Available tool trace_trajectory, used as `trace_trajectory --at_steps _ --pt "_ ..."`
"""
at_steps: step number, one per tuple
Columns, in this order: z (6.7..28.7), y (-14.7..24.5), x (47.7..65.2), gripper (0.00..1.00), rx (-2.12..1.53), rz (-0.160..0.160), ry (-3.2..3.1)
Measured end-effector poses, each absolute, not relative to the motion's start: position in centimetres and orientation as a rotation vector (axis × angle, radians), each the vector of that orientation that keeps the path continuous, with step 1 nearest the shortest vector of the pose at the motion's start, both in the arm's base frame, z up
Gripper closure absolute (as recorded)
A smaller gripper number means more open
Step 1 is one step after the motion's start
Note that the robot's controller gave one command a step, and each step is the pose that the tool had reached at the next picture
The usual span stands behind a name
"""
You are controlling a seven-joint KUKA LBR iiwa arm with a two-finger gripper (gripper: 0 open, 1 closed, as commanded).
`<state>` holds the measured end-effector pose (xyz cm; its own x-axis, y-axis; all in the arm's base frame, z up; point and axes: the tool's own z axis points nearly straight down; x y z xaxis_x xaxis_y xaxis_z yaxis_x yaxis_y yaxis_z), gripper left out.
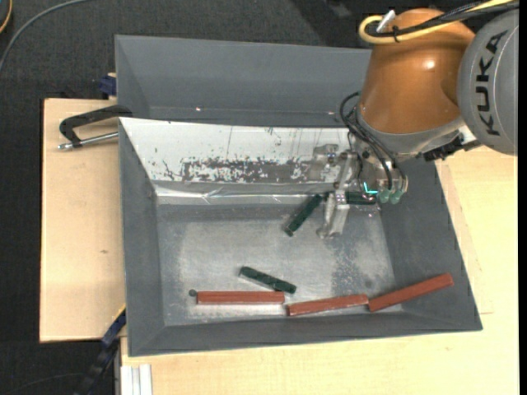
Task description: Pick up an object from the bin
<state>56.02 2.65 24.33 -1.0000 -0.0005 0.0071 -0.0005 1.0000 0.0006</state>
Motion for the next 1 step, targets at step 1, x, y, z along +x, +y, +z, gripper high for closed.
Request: trace_trajectory --at_steps 1 --pt "6.73 3.07 56.87 0.00 0.555 -0.003 -3.087"
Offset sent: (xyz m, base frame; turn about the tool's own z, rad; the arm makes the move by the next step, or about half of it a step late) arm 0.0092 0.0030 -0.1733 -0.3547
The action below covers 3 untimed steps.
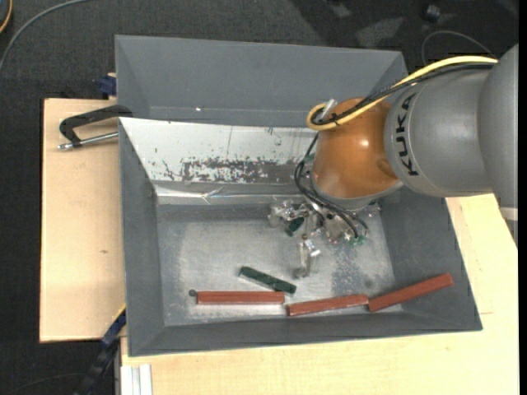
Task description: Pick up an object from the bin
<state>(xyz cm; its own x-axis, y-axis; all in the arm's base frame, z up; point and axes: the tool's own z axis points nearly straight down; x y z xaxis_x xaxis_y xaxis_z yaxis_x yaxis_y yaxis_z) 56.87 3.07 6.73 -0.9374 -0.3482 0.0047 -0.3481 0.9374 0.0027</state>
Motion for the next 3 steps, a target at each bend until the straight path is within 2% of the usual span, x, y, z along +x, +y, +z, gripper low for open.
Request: trace_trajectory --at_steps 1,2,3 --pt "10.3 -2.5 60.0 0.00 0.964 0.007 -3.001" --pt "10.1 0.6 60.1 0.00 1.014 -0.001 -2.982" --pt "7.0 -0.3 60.2 0.00 0.906 -0.003 -3.008"
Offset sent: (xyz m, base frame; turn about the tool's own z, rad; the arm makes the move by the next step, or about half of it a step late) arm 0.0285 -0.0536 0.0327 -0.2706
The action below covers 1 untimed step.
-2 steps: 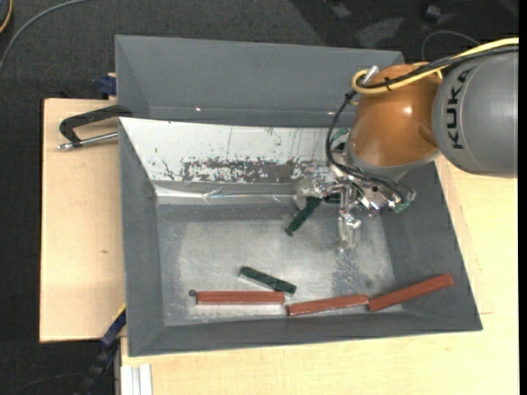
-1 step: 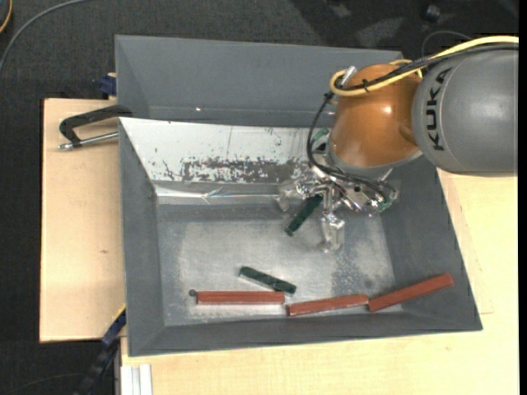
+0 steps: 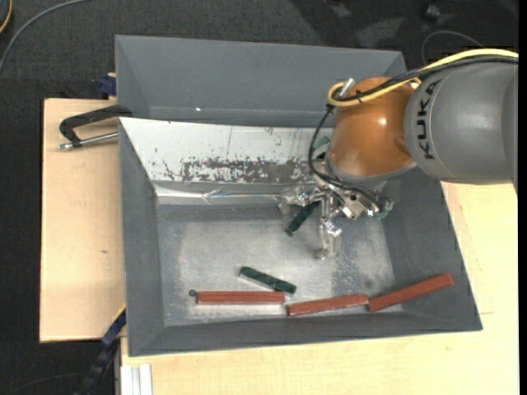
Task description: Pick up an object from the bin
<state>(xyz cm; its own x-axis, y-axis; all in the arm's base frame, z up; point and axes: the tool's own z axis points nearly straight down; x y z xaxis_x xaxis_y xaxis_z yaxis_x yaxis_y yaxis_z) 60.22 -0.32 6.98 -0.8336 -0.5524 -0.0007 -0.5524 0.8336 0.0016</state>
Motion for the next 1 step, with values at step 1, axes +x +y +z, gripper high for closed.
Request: trace_trajectory --at_steps 1 --pt "7.11 -0.23 60.34 0.00 -0.903 0.002 3.005"
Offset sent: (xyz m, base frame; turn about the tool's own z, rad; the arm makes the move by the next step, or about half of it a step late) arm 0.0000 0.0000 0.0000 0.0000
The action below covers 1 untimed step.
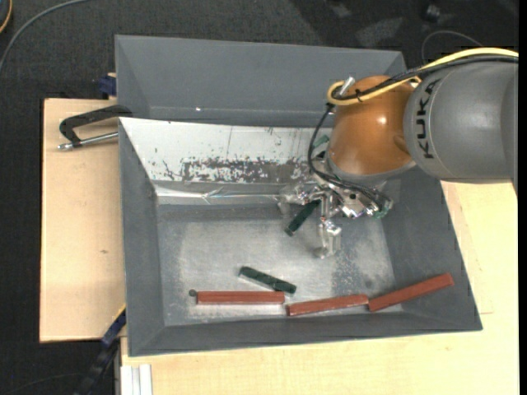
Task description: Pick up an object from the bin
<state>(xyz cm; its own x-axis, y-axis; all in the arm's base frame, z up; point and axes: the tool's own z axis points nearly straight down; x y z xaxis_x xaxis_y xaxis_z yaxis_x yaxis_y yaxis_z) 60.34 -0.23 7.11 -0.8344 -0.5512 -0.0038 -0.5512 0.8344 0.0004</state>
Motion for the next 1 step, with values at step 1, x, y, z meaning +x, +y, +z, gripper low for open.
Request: trace_trajectory --at_steps 1 --pt "7.10 -0.24 60.34 1.00 -0.902 0.002 3.006"
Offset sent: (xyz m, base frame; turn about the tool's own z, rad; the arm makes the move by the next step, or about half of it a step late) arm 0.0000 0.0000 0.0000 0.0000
